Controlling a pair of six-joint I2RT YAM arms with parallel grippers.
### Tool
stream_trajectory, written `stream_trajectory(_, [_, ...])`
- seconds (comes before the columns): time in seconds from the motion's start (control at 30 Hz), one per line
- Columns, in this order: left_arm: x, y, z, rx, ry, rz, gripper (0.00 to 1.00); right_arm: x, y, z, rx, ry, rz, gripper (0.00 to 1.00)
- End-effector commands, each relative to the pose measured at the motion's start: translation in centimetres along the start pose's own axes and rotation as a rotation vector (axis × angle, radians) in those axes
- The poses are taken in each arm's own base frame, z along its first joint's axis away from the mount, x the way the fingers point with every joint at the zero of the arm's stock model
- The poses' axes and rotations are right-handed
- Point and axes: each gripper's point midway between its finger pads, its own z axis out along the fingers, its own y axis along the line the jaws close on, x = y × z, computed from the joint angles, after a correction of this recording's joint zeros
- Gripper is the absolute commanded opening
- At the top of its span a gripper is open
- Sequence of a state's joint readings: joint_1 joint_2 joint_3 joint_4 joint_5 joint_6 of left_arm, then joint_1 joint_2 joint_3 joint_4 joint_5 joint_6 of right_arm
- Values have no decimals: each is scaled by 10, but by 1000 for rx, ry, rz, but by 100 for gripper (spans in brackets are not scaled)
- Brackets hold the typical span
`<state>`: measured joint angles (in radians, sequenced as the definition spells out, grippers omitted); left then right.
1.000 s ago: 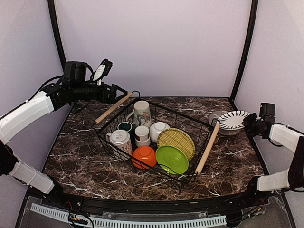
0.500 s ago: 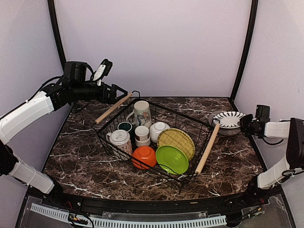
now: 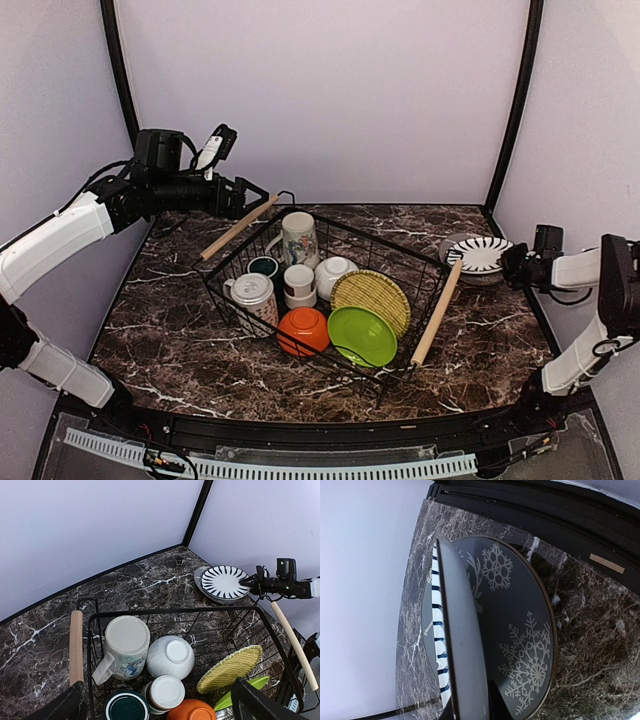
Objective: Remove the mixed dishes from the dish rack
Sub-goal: Place the plate with another plate.
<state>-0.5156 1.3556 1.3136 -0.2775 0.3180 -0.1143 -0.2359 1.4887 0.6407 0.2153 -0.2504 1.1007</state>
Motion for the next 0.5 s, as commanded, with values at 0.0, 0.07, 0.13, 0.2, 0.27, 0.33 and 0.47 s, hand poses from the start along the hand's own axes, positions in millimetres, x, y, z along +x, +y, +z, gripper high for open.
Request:
stream_trajectory(0.0, [-5, -7, -5, 23, -19, 1, 99, -14, 40, -1, -180, -50, -70, 0])
stream_trajectory(0.07, [-4, -6, -4, 20, -17, 1, 99, -13, 35, 4, -173, -43, -76, 0])
stream_trajectory(0.13, [-3, -5, -3, 14, -13, 2, 99, -10, 32, 8, -169, -25, -80, 0])
stream_trajectory(0.2, [-3, -4, -2, 11, -13, 3, 99, -7, 29, 12, -161, -10, -82, 2])
stream_trajectory(0.27, [-2, -4, -2, 11, -11, 2, 99, -5, 25, 15, -148, 3, -85, 11])
stream_trajectory(0.33, [-2, -5, -2, 13, -11, 2, 99, -3, 20, 18, -129, 16, -85, 20])
stream_trajectory(0.47, [-3, -6, -2, 17, -12, 0, 99, 1, 10, 22, -82, 39, -98, 30])
